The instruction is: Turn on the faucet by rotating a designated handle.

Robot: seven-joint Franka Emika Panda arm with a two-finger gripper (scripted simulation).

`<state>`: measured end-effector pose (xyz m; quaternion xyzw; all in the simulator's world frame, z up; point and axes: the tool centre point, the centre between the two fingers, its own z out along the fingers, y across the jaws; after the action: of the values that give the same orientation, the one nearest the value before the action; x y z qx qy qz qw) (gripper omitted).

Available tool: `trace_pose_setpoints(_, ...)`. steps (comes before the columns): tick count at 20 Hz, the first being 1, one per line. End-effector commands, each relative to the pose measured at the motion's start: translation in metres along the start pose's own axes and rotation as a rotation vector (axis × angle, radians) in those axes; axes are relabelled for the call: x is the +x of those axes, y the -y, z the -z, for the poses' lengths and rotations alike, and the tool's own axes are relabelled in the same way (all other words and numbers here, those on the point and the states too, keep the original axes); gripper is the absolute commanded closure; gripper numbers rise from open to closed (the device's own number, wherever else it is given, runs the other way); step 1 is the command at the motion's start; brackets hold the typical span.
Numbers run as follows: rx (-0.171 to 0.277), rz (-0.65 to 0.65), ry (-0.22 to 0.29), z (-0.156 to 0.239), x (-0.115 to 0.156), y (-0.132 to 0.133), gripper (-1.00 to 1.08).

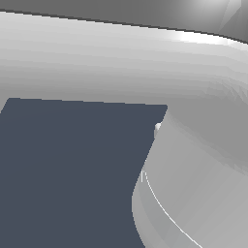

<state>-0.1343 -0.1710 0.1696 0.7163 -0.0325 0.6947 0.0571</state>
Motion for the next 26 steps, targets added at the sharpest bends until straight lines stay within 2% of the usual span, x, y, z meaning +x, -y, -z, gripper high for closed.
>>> trace_pose_setpoints(1, 0.004, 0.003, -0.027, -0.006, 0.013, -0.003, 1.08)
trace_pose_setpoints(2, 0.009, -0.091, 0.006, 0.006, -0.008, 0.046, 1.08)
trace_pose_setpoints(3, 0.013, -0.181, 0.037, 0.000, -0.036, 0.034, 1.08)
trace_pose_setpoints(26, 0.008, -0.083, 0.002, -0.002, 0.059, 0.002, 1.08)
